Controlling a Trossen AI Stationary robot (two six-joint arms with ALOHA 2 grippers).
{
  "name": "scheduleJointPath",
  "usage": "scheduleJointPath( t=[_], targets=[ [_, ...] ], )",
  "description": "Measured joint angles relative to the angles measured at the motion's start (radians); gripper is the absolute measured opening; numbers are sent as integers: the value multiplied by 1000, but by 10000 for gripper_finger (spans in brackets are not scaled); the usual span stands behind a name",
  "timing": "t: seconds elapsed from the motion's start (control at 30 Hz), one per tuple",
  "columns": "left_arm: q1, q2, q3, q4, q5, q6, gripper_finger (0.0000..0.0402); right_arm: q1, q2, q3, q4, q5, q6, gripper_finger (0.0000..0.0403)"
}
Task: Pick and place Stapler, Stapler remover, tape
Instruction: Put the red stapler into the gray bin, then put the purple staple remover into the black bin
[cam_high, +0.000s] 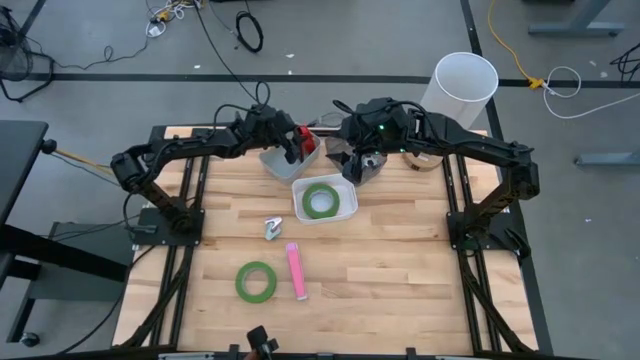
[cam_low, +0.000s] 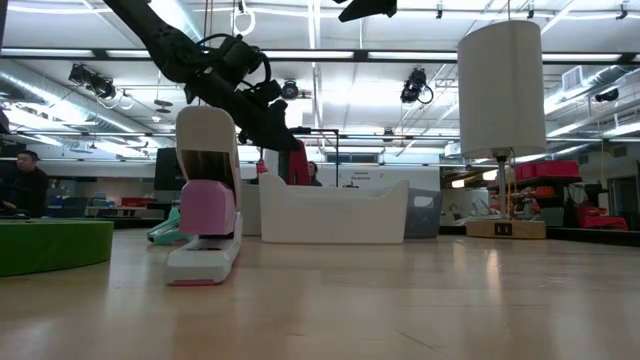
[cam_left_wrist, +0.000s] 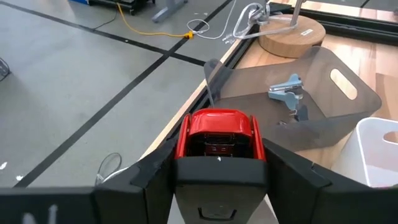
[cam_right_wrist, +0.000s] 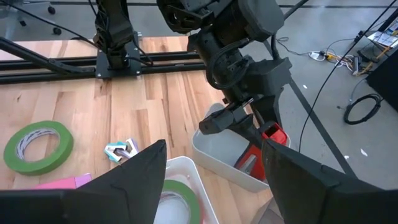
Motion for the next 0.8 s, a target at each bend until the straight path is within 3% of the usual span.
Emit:
scheduleJointPath(
  t=[0.5, 0.8],
  targets=[
    [-1, 3, -4, -18, -5, 0, 283, 0, 0, 0, 2, 0, 3, 262],
    [-8, -9, -4, -18, -3, 0, 288, 0, 0, 0, 2, 0, 3, 262]
  ],
)
